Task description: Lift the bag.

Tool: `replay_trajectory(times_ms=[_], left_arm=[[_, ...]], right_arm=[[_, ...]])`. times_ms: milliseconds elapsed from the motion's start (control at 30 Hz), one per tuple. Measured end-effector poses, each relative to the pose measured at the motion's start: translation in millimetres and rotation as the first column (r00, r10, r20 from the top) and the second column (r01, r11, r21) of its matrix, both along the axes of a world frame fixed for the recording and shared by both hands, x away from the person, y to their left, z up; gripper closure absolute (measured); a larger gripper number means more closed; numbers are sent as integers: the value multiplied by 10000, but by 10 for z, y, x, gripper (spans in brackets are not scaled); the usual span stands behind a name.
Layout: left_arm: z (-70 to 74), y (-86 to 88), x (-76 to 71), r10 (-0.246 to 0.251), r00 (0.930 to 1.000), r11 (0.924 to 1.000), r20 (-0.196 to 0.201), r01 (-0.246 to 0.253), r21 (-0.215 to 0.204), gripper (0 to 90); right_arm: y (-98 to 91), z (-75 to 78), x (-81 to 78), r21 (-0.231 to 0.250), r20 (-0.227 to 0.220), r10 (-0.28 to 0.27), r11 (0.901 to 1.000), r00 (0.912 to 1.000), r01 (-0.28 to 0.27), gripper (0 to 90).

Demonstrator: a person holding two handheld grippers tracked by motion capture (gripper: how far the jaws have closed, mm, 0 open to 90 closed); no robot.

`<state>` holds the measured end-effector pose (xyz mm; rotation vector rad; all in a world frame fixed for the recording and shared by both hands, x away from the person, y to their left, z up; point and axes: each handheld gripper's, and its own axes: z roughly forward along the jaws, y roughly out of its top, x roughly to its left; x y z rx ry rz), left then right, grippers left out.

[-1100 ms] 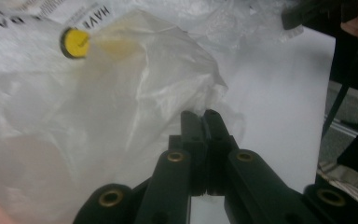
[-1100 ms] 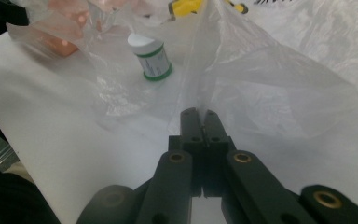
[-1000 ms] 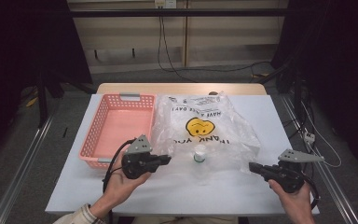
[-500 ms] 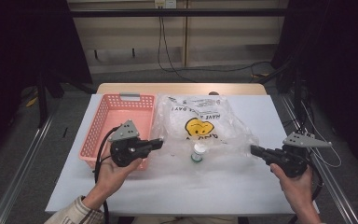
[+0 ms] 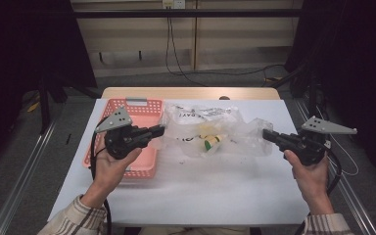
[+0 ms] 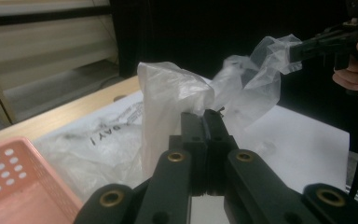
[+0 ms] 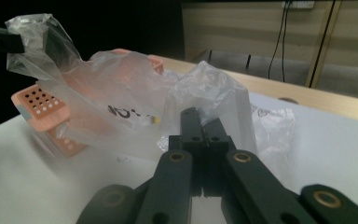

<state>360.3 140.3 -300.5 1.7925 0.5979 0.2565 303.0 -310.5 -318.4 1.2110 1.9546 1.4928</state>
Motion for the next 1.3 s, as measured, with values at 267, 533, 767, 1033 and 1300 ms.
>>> replay_trajectory(times_ms=[267,533,767,1033,1300], left_arm=[[101,64,73,420,9989,9982,224,-410,-428,900],[322,46,183,561,9976,9959,395,-531,-729,900],[555,75,249,789,9946,9918,679,-714,-1057,900],[807,98,261,1046,9883,9876,1108,-901,-1283,900],[1056,140,334,1406,9792,9831,1462,-1206,-1376,900]], right_arm=[[7,95,80,426,480,-61,9991,9988,41,900],[35,354,199,471,1233,-39,9989,9924,-19,900],[93,692,285,621,1940,26,9980,9810,-149,900],[144,966,429,518,2201,-32,9986,9755,-84,900],[141,1223,525,359,2444,-140,9993,9696,54,900]])
